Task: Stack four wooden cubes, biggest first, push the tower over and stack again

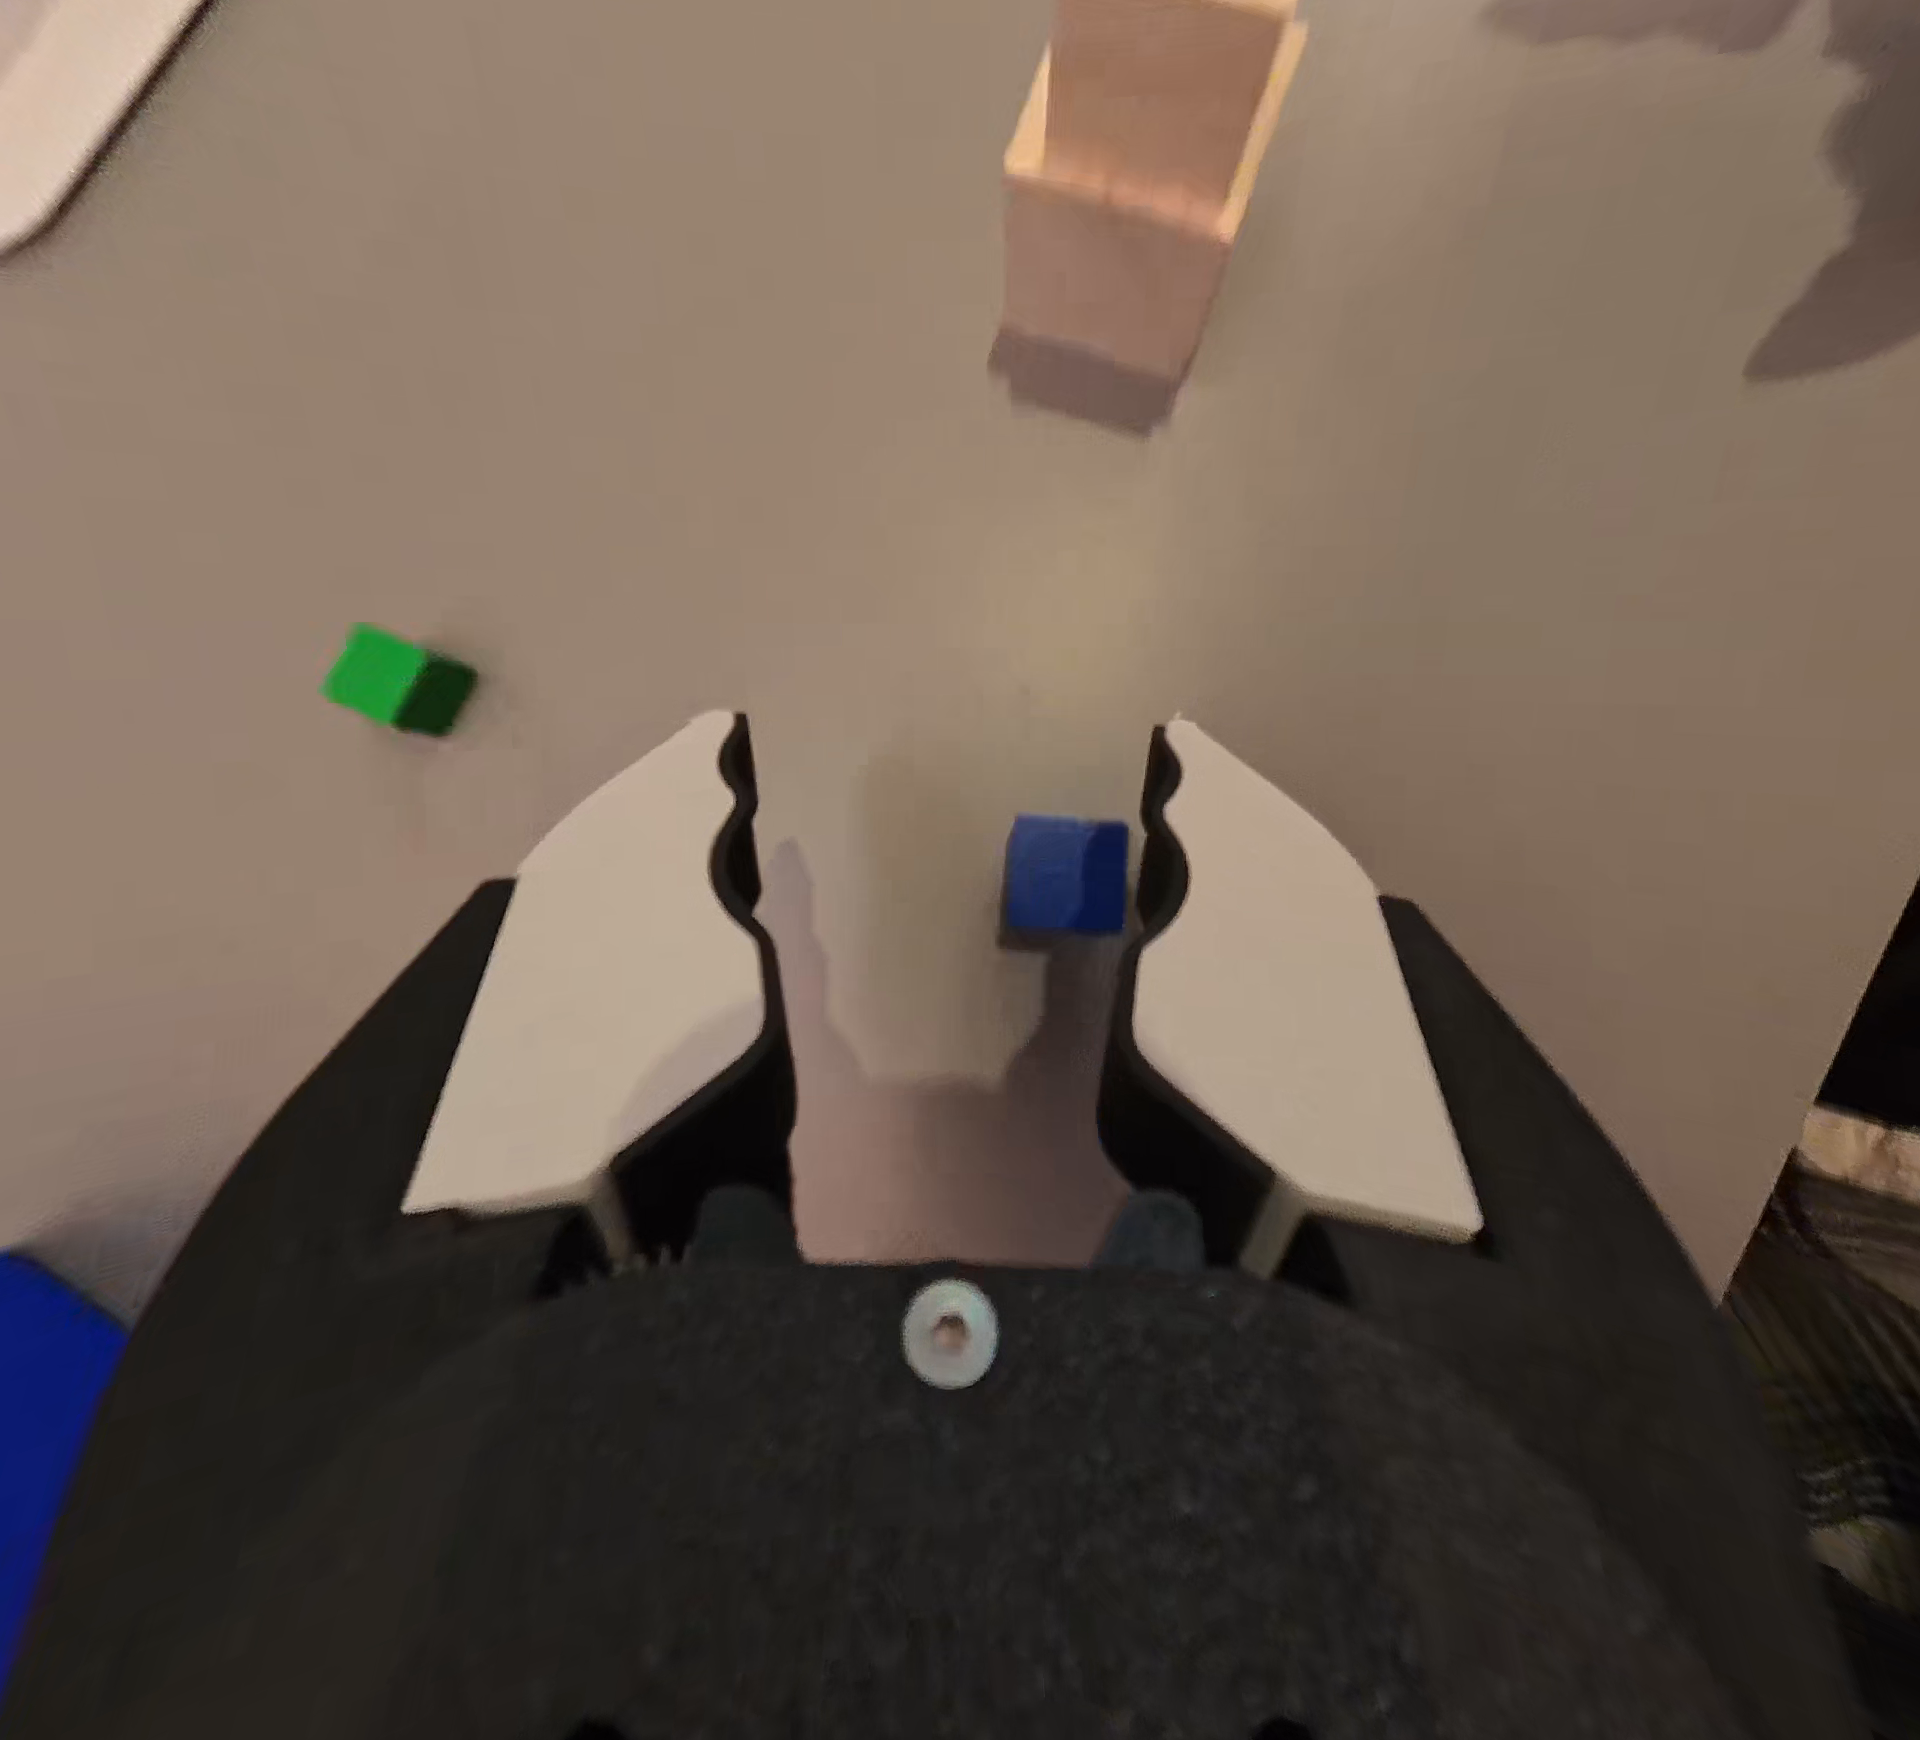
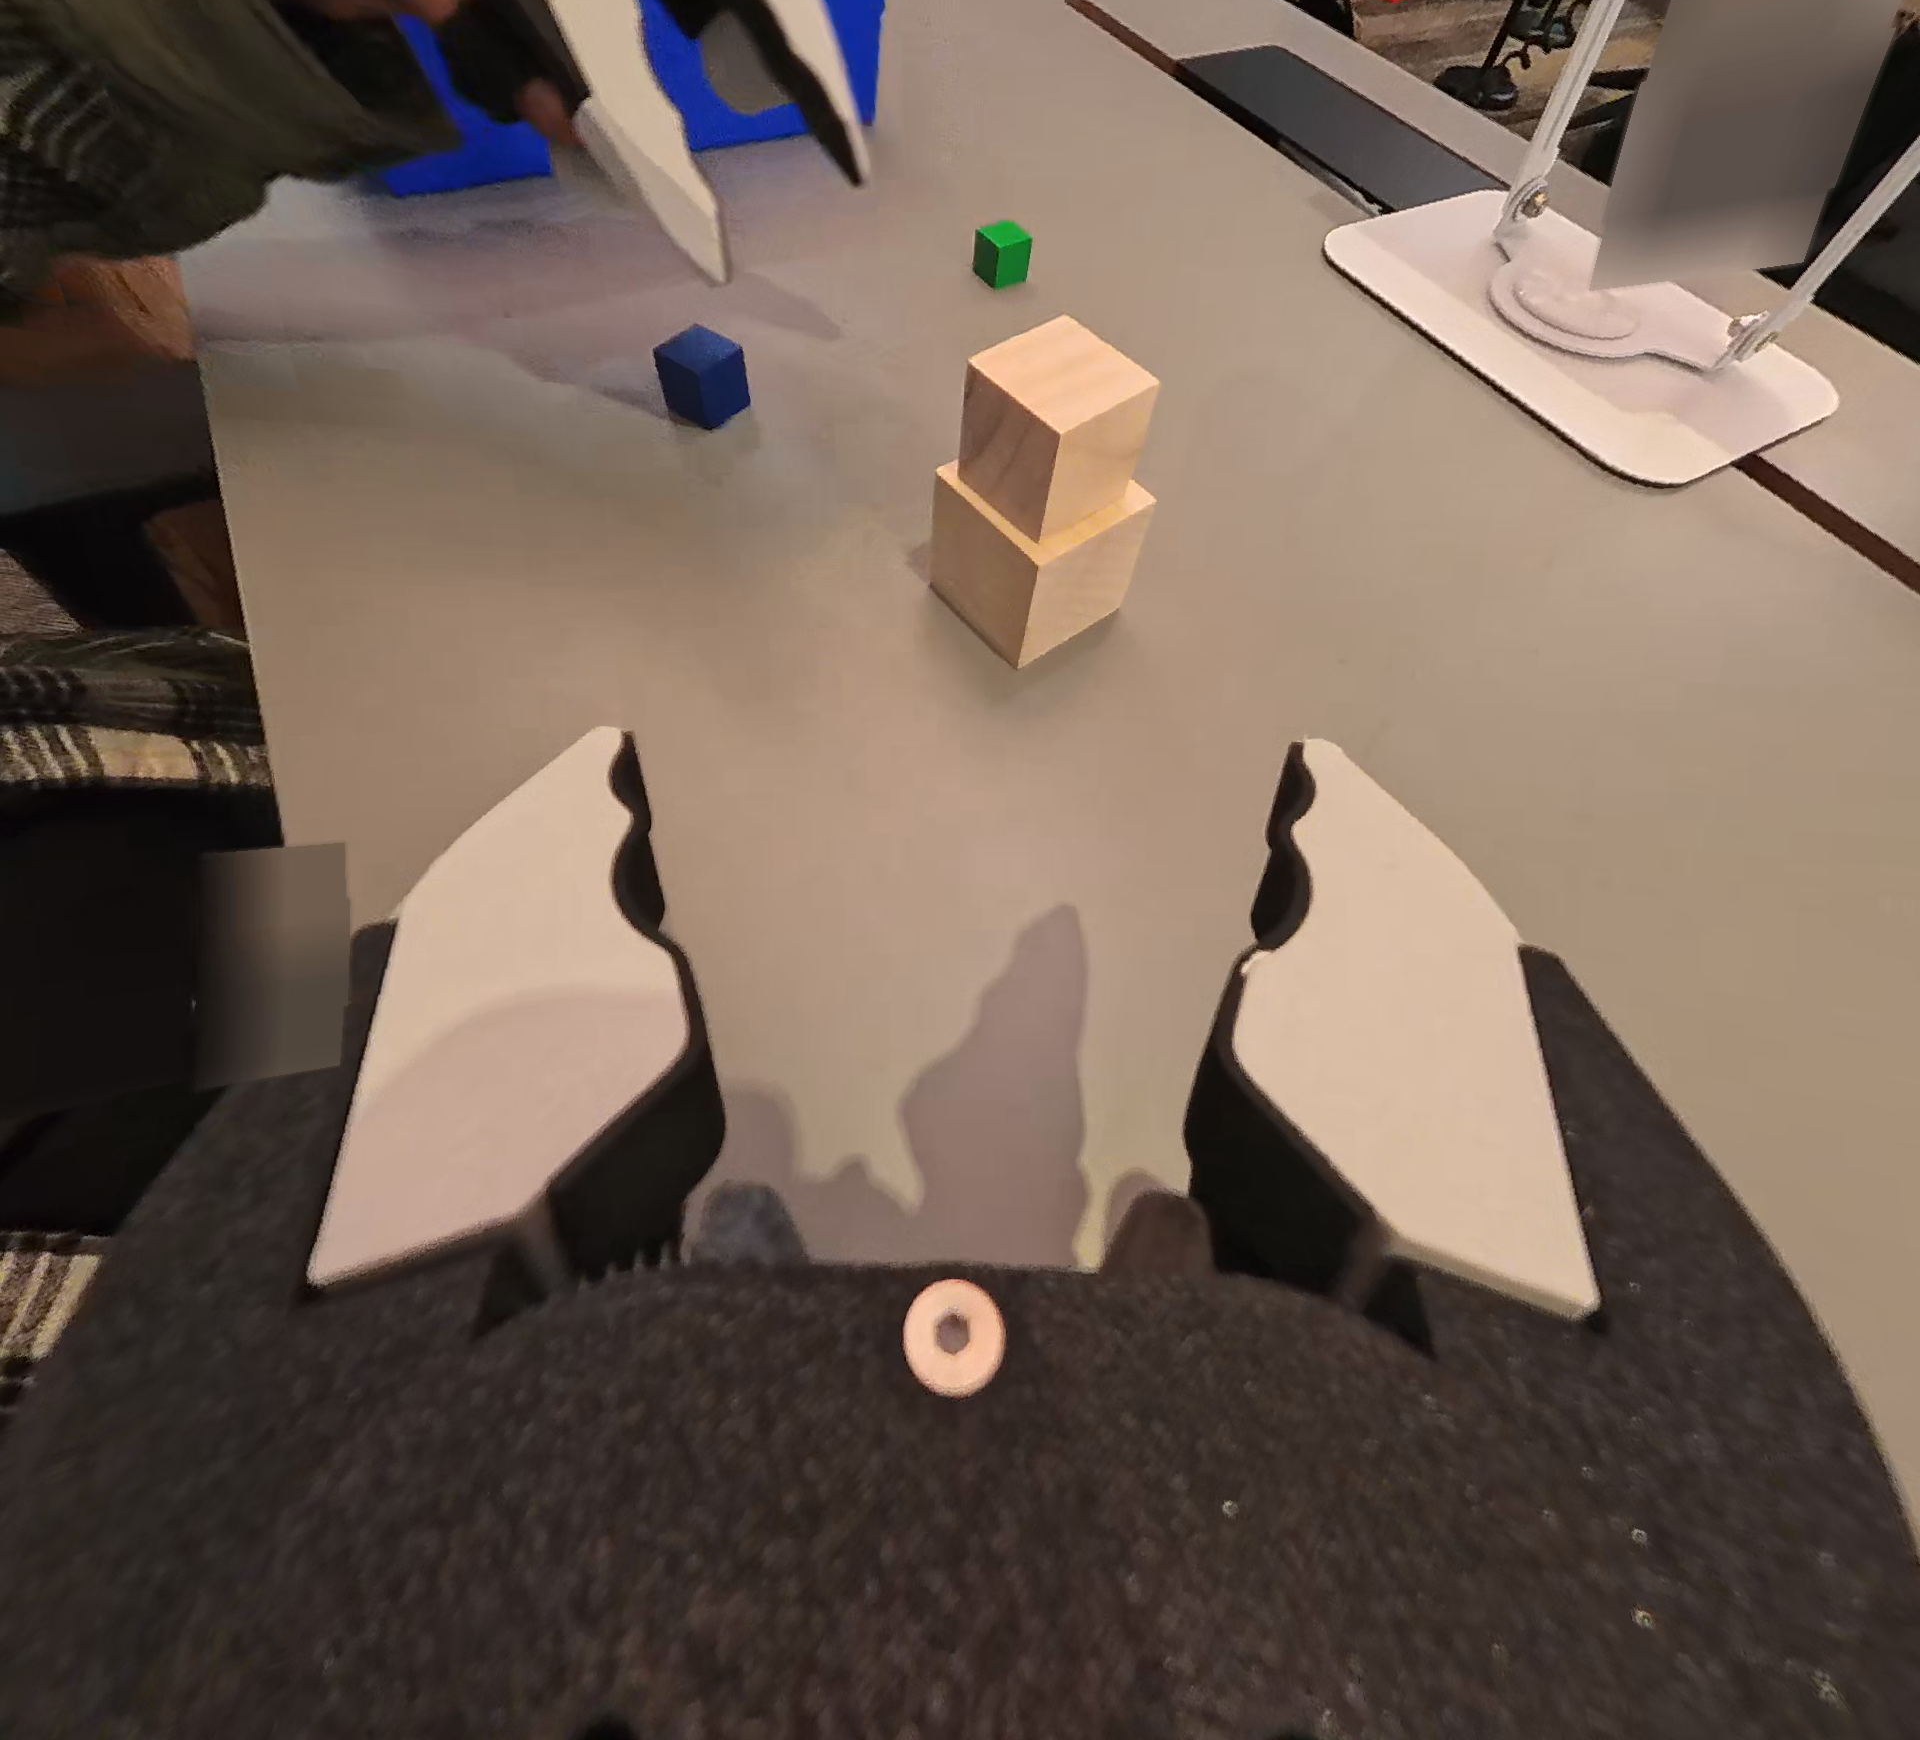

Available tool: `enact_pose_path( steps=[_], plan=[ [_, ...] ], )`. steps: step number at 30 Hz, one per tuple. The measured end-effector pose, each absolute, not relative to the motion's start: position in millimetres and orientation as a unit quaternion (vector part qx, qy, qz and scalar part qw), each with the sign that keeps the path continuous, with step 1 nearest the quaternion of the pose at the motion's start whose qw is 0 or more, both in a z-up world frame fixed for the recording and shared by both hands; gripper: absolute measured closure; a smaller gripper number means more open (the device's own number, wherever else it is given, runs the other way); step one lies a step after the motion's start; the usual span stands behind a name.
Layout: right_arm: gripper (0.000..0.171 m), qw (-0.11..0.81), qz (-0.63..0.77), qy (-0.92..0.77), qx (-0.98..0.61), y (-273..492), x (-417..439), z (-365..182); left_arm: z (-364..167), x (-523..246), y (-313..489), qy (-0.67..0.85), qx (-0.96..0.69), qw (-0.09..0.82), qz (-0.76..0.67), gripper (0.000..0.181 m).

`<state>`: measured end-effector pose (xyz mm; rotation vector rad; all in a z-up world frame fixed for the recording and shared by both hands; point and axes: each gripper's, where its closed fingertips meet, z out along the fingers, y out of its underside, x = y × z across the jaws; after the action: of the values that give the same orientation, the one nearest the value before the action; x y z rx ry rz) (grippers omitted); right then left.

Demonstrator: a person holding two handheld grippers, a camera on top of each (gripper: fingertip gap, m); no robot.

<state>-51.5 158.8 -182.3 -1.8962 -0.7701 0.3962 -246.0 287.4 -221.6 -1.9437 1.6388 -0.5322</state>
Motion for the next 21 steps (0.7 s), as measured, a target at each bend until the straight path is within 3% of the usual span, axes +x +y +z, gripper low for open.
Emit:
enact_pose_path(
  steps=[9,11,13,16,21],
  plan=[
    [0.059,0.485,0.165,-0.341,-0.788,158,-67,-191,-269,-267,264,0.619,-0.726,0.235,-0.185,0.12],
    [0.059,0.485,0.162,-0.344,-0.787,158,-68,-191,-274,-267,265,0.621,-0.727,0.231,-0.181,0.131],
    [0.059,0.487,0.161,-0.343,-0.787,158,-68,-190,-278,-268,263,0.624,-0.725,0.223,-0.187,0.153],
    [0.06,0.491,0.163,-0.338,-0.786,158,-66,-188,-265,-260,268,0.601,-0.734,0.234,-0.211,0.153],
    [0.06,0.486,0.166,-0.337,-0.789,158,-64,-190,-199,-217,277,0.604,-0.717,0.255,-0.236,0.153]
  ],
)
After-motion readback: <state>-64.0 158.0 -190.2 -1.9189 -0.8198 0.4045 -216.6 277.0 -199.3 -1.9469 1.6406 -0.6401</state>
